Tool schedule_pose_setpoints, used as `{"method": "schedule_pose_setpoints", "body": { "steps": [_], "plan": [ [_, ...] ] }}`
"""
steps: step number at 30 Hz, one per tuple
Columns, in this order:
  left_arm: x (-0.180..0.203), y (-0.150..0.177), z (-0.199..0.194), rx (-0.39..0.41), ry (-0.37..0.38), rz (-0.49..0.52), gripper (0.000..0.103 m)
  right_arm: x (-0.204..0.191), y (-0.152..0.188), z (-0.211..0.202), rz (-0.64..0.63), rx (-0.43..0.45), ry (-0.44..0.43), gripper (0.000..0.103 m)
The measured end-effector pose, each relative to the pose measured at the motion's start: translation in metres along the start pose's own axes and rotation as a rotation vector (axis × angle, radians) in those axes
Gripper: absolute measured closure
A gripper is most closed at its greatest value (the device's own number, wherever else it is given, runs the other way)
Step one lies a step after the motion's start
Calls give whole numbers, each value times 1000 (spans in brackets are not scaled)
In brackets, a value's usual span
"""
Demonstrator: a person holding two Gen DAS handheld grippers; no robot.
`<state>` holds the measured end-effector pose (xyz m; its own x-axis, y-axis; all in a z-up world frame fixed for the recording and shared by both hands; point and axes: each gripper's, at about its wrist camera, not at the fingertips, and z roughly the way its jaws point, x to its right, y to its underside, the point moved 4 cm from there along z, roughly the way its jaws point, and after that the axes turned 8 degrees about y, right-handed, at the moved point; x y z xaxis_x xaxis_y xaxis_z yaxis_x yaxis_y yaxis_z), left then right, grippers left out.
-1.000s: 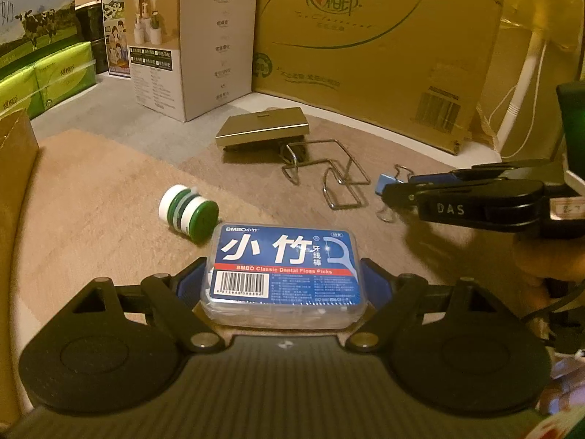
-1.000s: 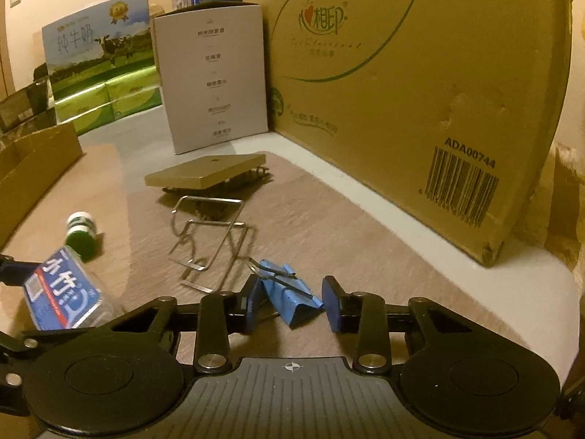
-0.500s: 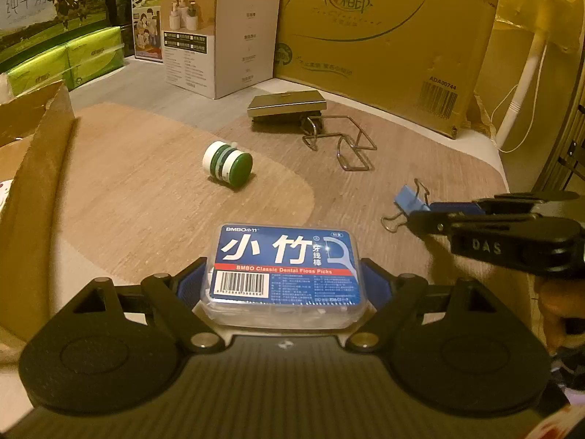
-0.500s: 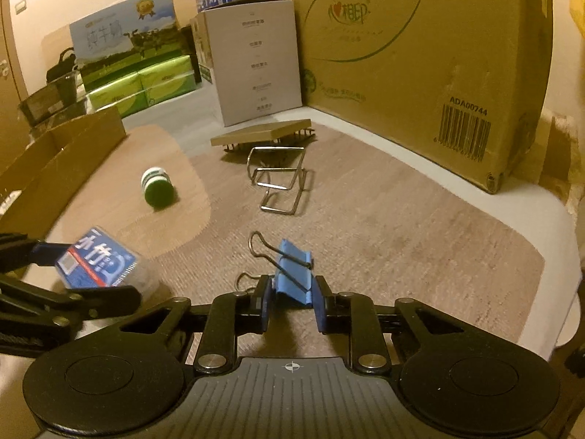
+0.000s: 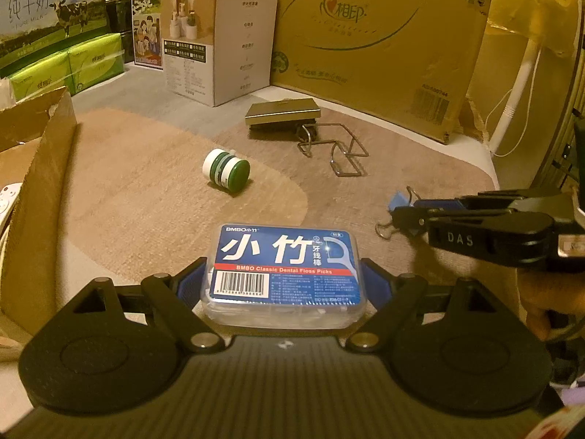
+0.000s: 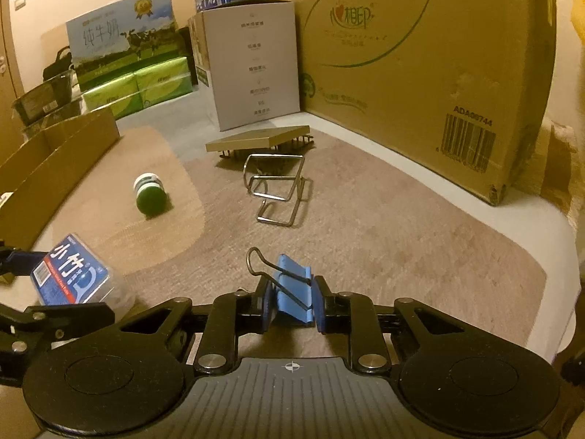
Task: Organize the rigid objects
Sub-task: 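Carry the floss box with the left tool while the right tool carries the clip to the tray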
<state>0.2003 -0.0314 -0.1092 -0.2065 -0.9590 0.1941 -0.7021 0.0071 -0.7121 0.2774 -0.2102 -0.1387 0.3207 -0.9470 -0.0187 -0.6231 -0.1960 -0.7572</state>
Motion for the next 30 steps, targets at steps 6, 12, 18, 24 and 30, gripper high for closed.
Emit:
{"method": "schedule_pose_setpoints", "body": {
  "steps": [6,12,18,24,30],
  "plan": [
    [2,4,-17,10,-3,-2,19,-8,2,-28,38,18,-4,80],
    [0,12,-45,29,-18,-8,19,-20,-2,-62,77,39,-14,80],
    [-6,20,-79,51,-44,-10,19,-39,1,-89,84,49,-26,80],
    [-16,28,-113,71,-74,-22,19,-65,4,-113,72,56,-52,80],
    [-29,38,-140,84,-108,-43,19,-92,7,-130,52,63,-88,80]
  ]
}}
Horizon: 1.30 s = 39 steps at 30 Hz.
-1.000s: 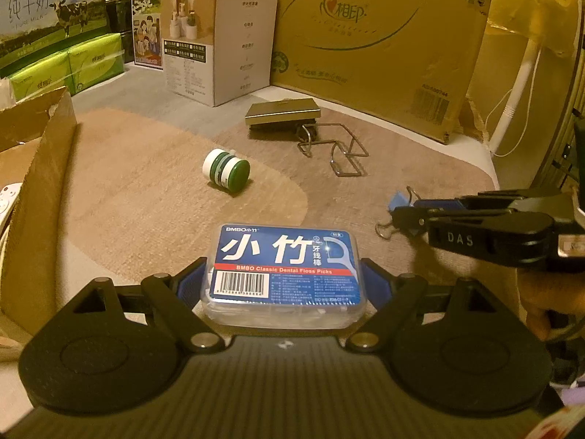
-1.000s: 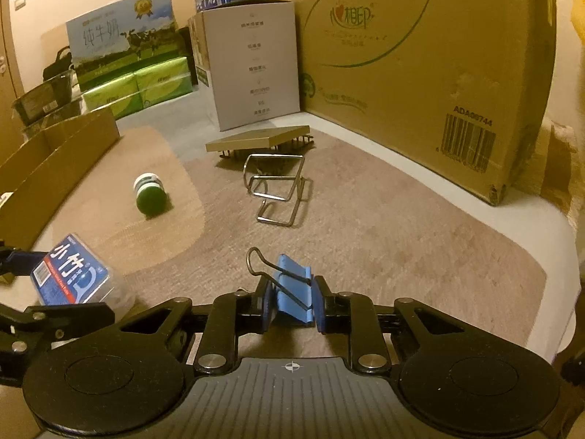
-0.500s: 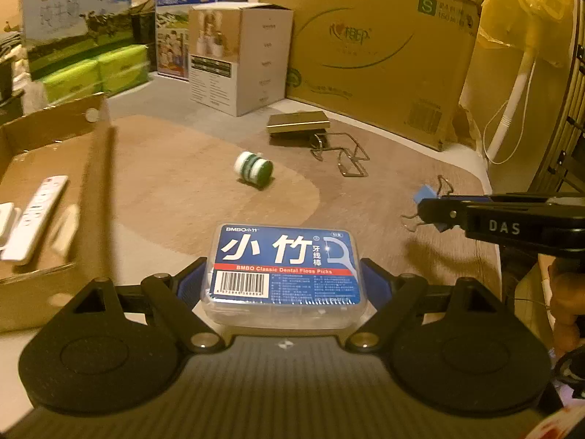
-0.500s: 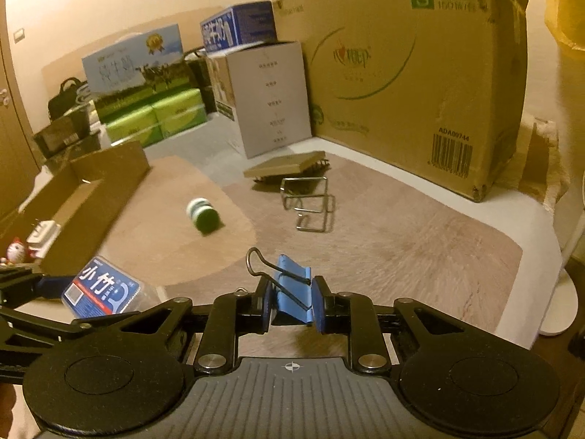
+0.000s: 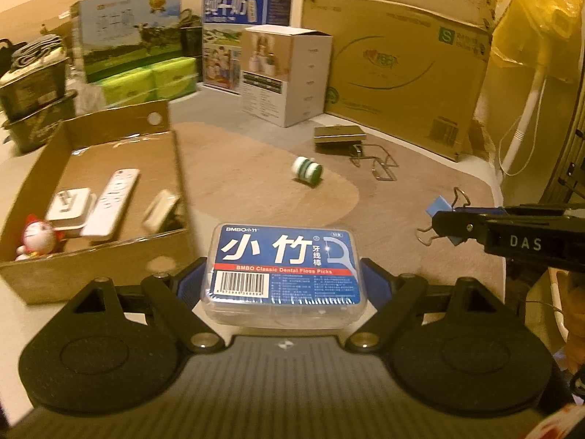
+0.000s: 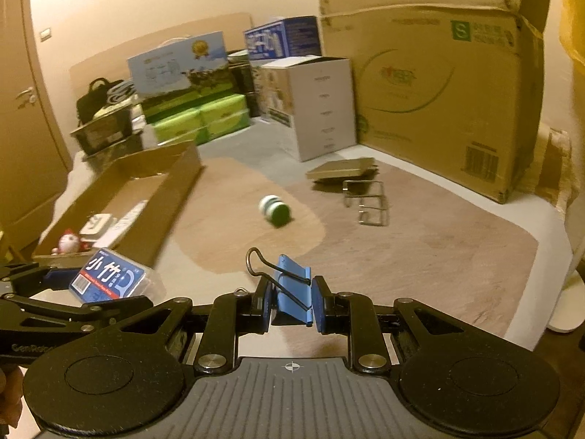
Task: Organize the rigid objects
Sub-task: 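Carry the floss box with the left tool while the right tool carries the clip to the tray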
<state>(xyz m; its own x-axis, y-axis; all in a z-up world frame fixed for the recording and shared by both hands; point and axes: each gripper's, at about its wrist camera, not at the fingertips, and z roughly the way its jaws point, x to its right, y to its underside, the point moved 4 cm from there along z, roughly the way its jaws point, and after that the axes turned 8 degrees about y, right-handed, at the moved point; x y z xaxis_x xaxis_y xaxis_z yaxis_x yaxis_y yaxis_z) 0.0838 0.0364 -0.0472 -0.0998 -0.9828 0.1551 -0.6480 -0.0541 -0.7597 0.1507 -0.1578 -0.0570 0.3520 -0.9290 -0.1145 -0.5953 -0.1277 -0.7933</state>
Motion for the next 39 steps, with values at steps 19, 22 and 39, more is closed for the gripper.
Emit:
{"method": "schedule_pose_setpoints", "body": {
  "steps": [19,22,39],
  "plan": [
    [-54,12,-63,53,-92,-65,18,-87,-5,-18,-119,23,-117,80],
    [-62,12,-71,61,-104,-73,18,-99,-7,-19,-140,22,-127,80],
    [-103,12,-93,81,-161,-116,18,-138,-10,-16,-202,18,-160,80]
  ]
}}
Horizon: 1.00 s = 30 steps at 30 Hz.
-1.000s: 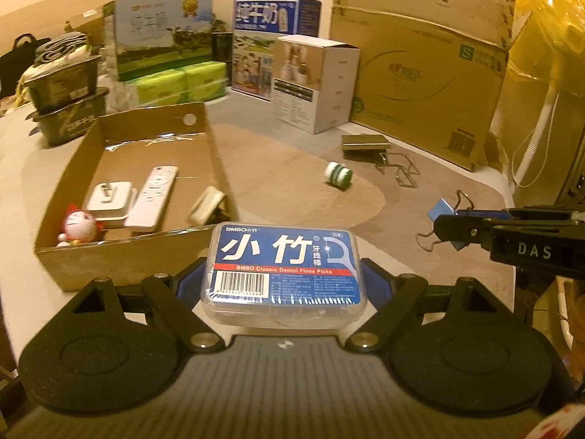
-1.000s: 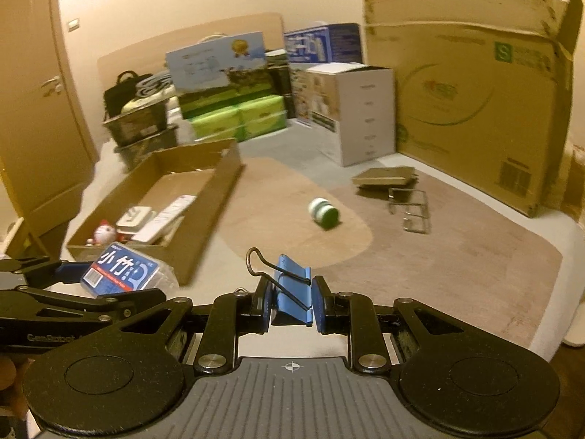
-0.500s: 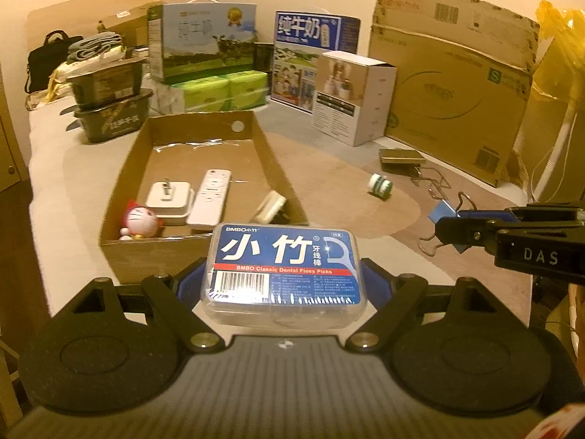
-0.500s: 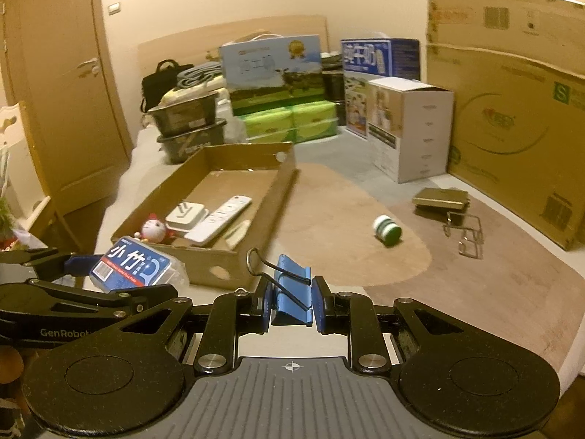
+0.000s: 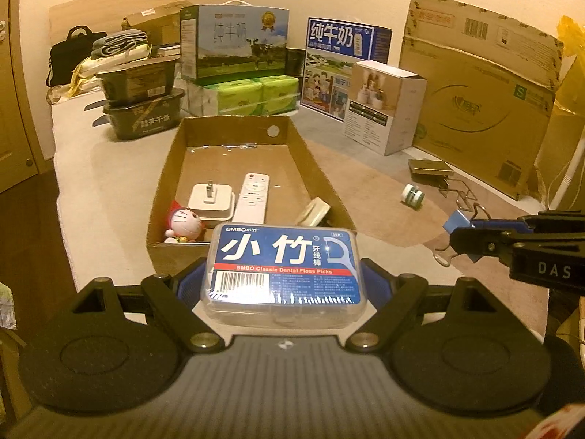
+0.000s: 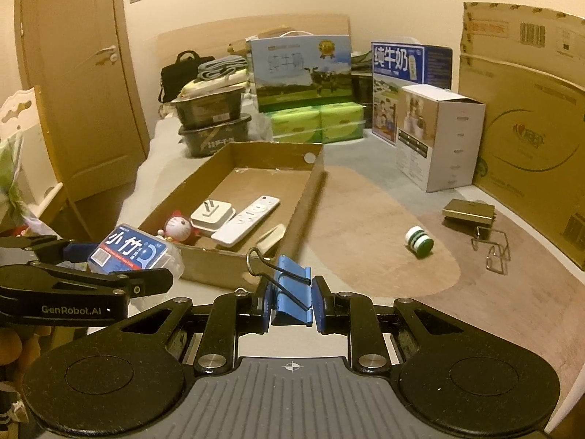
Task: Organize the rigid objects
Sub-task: 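Carry the floss box with the left tool while the right tool carries the clip to the tray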
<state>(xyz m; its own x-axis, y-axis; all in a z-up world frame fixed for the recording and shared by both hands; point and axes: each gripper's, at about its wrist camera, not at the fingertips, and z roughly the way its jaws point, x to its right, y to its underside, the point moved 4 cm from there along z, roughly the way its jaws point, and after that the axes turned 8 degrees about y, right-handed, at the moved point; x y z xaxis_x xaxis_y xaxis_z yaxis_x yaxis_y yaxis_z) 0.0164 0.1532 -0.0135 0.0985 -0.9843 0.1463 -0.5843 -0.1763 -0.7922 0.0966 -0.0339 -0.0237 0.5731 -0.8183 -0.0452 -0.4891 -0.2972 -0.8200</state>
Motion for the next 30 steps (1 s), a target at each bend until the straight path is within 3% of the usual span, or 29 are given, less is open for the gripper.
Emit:
{"method": "schedule_pose_setpoints", "body": {
  "steps": [13,30],
  "plan": [
    [-27,-13,2,6,-20,-8,19,-19,-15,19,-32,-1,-27,80],
    [-70,-56,38,2,-39,-1,18,-39,-64,76,-28,2,-88,80]
  ]
}}
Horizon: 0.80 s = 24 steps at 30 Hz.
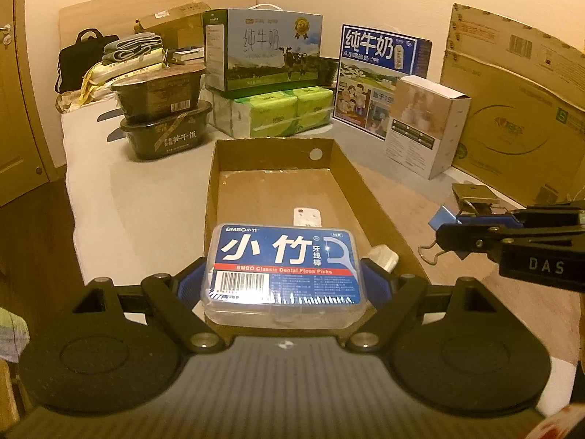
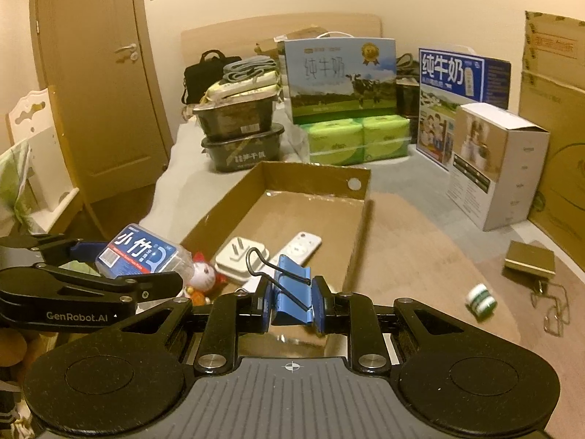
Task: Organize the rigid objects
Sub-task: 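Carry the floss box with the left tool while the right tool carries the clip to the tray, then lower the floss box into the tray and open the left tool while the right tool releases the clip there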
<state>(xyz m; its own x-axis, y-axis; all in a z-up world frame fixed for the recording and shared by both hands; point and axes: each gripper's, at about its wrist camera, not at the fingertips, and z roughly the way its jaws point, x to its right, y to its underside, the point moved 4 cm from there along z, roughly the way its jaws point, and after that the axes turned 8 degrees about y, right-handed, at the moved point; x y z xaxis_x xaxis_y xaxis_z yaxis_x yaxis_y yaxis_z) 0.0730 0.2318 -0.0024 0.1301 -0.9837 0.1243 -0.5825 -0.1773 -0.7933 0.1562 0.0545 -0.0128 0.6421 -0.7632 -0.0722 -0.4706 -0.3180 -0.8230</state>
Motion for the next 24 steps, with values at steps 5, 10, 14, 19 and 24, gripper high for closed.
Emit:
{"method": "schedule_pose_setpoints", "body": {
  "steps": [5,10,14,19,24],
  "plan": [
    [-10,-12,19,-7,2,8,18,3,-13,22,0,-4,-5,80],
    [-20,-21,37,-19,5,10,18,6,-25,46,2,-8,-14,80],
    [-28,-27,52,-28,3,15,18,10,-36,65,4,-10,-20,80],
    [-35,-37,70,-34,6,25,18,16,-49,88,11,-13,-17,80],
    [-38,-53,92,-32,10,50,18,26,-59,113,18,-25,-6,80]
  ]
}}
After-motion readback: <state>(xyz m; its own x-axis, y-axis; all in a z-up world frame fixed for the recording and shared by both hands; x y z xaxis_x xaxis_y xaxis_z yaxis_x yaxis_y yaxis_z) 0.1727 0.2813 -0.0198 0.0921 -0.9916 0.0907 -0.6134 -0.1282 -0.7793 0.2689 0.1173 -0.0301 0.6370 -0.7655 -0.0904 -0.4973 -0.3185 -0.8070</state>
